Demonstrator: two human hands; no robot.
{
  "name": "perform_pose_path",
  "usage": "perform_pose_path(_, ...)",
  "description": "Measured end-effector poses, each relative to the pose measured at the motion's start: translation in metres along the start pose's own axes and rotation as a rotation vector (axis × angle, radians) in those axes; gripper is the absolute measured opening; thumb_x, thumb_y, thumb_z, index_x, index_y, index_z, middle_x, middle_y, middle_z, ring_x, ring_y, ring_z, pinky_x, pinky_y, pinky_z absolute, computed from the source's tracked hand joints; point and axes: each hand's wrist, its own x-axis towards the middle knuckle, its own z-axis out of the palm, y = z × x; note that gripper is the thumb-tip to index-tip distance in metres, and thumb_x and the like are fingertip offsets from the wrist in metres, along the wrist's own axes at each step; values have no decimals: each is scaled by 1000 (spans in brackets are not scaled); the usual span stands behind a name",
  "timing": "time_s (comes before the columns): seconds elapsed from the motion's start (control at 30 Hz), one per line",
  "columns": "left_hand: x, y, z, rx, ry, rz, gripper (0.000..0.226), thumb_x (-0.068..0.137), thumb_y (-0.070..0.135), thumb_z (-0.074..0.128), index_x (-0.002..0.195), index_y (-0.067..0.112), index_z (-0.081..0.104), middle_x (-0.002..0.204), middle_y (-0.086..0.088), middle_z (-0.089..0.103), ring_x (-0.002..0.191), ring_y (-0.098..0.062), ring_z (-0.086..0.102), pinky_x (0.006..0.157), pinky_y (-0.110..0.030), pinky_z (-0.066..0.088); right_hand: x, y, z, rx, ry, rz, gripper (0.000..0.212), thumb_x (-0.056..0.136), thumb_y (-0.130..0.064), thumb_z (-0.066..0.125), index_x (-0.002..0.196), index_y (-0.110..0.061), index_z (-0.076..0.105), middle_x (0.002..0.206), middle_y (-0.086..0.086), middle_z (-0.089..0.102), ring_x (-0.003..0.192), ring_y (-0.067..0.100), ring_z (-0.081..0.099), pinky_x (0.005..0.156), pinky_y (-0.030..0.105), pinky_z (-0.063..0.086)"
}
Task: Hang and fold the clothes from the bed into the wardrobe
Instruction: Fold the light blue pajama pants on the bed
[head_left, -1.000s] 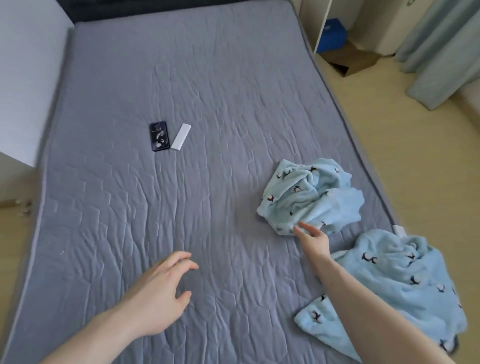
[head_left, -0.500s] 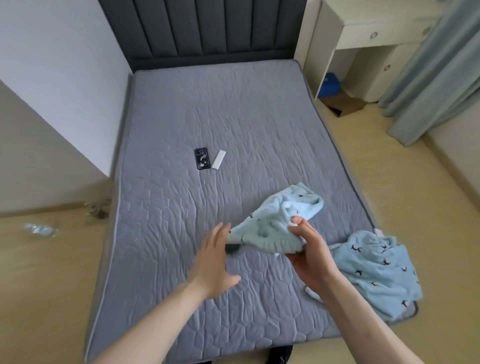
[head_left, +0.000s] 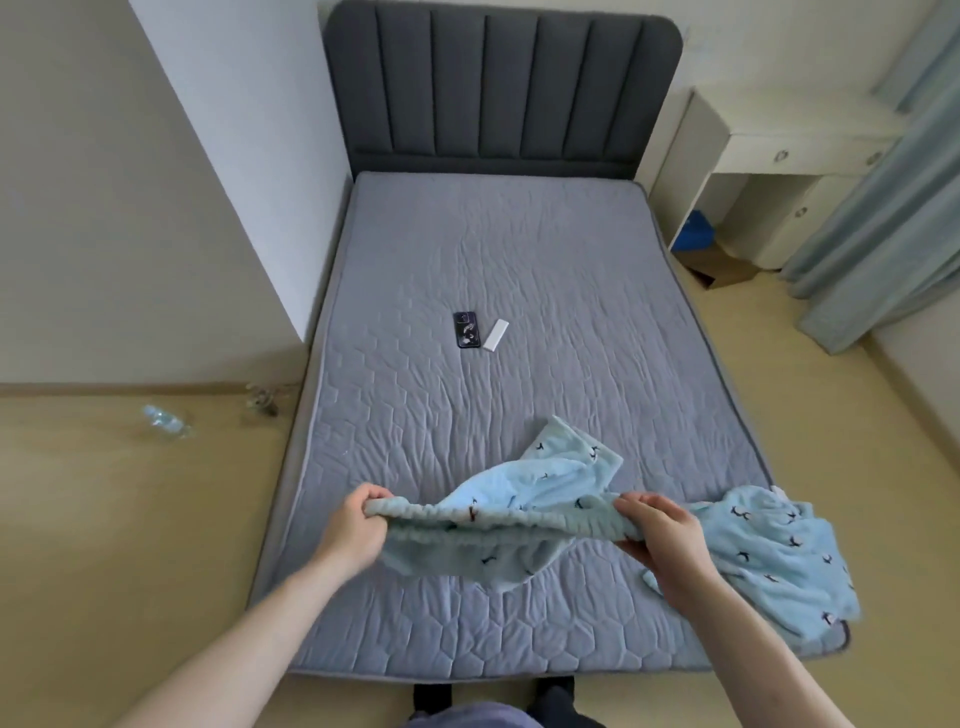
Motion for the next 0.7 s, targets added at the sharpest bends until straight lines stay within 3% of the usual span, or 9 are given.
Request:
perform_pose_path(0.1, -22, -19, -20, 114, -103, 13, 34, 85, -3, 47, 84, 24, 67, 83, 3, 71, 80, -20, 65, 62, -28, 45, 1, 42, -1, -194, 39, 72, 3, 88, -7, 76, 88, -5, 77, 90, 17, 76, 72, 21, 73, 57, 27, 60)
perform_pose_path(0.17, -36, -26, -22, 21, -203, -46, 37, 87, 0, 43, 78, 23, 70, 71, 6, 70, 69, -19, 66, 57, -27, 48, -2, 61, 4, -466, 17, 51, 9, 84, -20, 81, 88, -12, 77, 90, 17, 77, 71, 23, 73, 61, 34, 64)
perform_pose_path(0.23, -49, -21, -22, -70, -286, -74, 32, 88, 9, 43, 75, 20, 70, 67, 2, 67, 63, -22, 64, 60, -30, 50, -8, 72, 10, -779, -93, 19, 36, 73, -47, 87, 94, -22, 71, 89, 4, 75, 74, 17, 72, 62, 35, 64)
perform_pose_path(0.3, -53, -10, -25, -81, -331, -41, 22, 83, 24, 48, 71, 20, 66, 65, 1, 63, 62, -20, 62, 64, -33, 48, -10, 78, 16, -1096, -284, -26, 70, 59, -70, 86, 108, -29, 57, 106, -8, 62, 90, 11, 65, 63, 25, 52)
perform_pose_path(0.4, -51, 0, -35, -59, -475, 30, 30, 73, 43, 72, 87, 16, 69, 74, 6, 69, 71, -14, 65, 73, -33, 50, -9, 85, 22, -1497, -447, -144, 88, 56, -72, 84, 124, -31, 46, 119, -11, 44, 103, 10, 55, 80, 25, 47)
perform_pose_path(0.47, -46, -6, -43, 78, -541, 96, 50, 59, 52, 88, 96, 26, 66, 86, 14, 73, 79, -8, 68, 77, -30, 52, -6, 90, 21, -1573, -379, -212, 57, 70, -62, 81, 110, -32, 54, 113, -11, 54, 100, 13, 59, 80, 29, 51)
perform_pose_path(0.53, -40, -18, -49, 296, -514, 156, 55, 55, 59, 89, 93, 32, 59, 88, 18, 69, 78, -7, 65, 74, -29, 53, -2, 91, 16, -1522, -286, -191, 33, 83, -58, 73, 86, -29, 56, 93, -9, 66, 84, 14, 65, 62, 29, 49)
perform_pose_path(0.6, -31, -30, -52, 369, -467, 163, 46, 68, 62, 82, 78, 26, 55, 72, 13, 59, 61, -10, 54, 59, -29, 43, 5, 87, 10, -1441, -245, -133, 36, 89, -60, 66, 80, -26, 59, 82, -5, 68, 74, 15, 67, 55, 28, 46)
perform_pose_path(0.7, -9, -27, -60, 334, -366, 93, 46, 86, 55, 72, 68, 20, 48, 56, 6, 44, 51, -12, 41, 52, -28, 31, 17, 67, 8, -1296, -227, -100, 41, 95, -58, 60, 88, -18, 65, 80, 2, 74, 66, 19, 74, 54, 29, 55)
